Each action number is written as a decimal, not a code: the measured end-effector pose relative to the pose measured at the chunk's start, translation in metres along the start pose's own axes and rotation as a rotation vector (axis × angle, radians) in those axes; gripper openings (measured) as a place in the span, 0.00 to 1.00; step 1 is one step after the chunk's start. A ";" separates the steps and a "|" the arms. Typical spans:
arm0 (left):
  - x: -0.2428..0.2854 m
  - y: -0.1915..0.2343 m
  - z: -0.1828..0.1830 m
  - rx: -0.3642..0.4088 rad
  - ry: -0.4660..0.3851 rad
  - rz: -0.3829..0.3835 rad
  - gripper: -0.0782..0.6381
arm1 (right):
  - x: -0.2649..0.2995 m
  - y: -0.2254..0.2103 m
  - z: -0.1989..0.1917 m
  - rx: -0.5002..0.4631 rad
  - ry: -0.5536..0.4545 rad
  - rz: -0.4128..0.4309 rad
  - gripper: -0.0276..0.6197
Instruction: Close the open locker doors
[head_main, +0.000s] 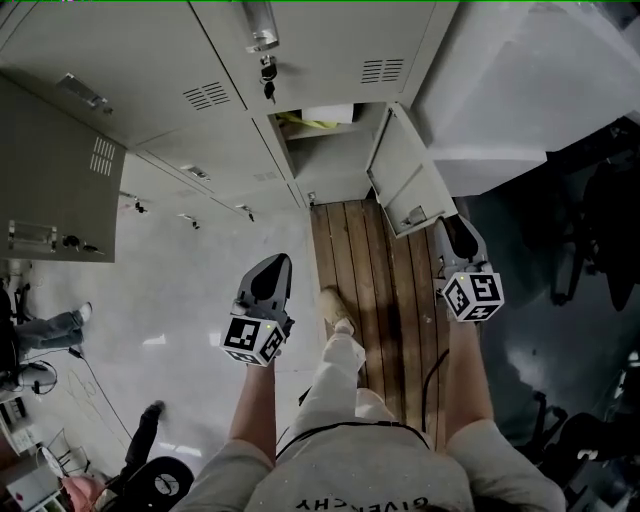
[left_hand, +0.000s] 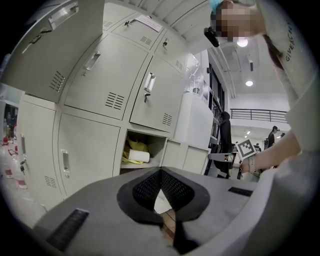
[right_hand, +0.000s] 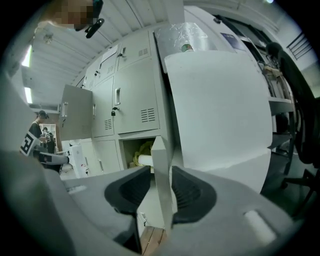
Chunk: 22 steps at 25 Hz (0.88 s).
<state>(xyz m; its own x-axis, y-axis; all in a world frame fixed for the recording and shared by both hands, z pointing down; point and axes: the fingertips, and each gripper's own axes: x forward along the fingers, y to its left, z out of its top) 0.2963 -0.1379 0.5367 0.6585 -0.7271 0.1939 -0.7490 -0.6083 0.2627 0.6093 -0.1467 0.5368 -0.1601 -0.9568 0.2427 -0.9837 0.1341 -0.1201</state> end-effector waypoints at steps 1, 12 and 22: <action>0.000 0.002 -0.001 -0.002 0.001 0.003 0.10 | 0.001 0.001 0.001 -0.002 -0.003 0.002 0.23; -0.002 0.010 0.001 -0.018 -0.005 0.020 0.10 | 0.003 0.047 -0.006 -0.118 0.060 0.120 0.21; -0.002 0.022 0.006 -0.030 -0.010 0.045 0.10 | 0.021 0.099 -0.011 -0.135 0.090 0.245 0.19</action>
<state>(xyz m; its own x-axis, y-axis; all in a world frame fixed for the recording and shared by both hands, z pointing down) 0.2782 -0.1522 0.5361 0.6233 -0.7569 0.1966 -0.7753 -0.5653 0.2818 0.5076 -0.1503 0.5406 -0.3953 -0.8656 0.3073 -0.9157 0.3977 -0.0575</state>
